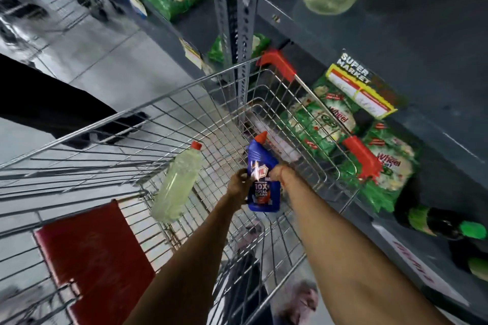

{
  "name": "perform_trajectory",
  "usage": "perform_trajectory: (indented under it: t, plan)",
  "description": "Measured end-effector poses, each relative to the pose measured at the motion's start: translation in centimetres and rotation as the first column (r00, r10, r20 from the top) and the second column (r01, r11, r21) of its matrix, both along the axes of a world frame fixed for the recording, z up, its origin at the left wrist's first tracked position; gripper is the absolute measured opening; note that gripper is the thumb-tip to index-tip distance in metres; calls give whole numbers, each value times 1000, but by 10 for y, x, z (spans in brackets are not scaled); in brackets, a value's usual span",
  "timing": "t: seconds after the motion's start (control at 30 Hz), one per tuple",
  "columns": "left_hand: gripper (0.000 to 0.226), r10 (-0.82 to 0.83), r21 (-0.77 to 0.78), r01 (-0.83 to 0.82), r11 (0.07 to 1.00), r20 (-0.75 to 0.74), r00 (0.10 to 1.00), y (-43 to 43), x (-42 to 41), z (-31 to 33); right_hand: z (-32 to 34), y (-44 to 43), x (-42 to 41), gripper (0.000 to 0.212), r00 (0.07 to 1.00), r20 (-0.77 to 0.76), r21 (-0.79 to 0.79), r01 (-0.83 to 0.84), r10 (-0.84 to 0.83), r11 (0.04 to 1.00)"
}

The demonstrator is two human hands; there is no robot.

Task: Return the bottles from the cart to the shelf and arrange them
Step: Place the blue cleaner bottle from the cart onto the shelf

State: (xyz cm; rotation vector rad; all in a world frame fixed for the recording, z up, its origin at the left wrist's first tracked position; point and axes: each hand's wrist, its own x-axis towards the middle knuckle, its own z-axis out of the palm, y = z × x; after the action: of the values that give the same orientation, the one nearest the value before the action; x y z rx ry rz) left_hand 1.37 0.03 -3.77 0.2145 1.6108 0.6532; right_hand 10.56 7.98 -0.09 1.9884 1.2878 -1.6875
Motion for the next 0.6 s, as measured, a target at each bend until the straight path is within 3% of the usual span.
perform_trajectory:
  t: [0.07, 0.13, 0.37, 0.5, 0.6]
  plan:
    - [34, 19, 51, -18, 999, -25, 1000, -3, 0, 12, 12, 0, 0, 38, 997, 81, 20, -9, 7, 1000]
    - [34, 48, 83, -44, 996, -48, 998, -3, -3, 24, 28, 1, 1, 37, 998, 68, 23, -17, 15, 1000]
    - [34, 119, 290, -84, 953, -104, 987, -16, -1, 108, 73, -4, 16, 46, 991, -130, 248, 24, 9, 969]
    - [33, 179, 465, -78, 882, -176, 968, -30, 5, 167, 150, -24, 28, 47, 976, -217, 391, 76, 12, 917]
    - [36, 189, 566, -40, 824, -207, 960, -41, 16, 211, 198, -42, 51, 36, 960, -277, 489, 99, 47, 867]
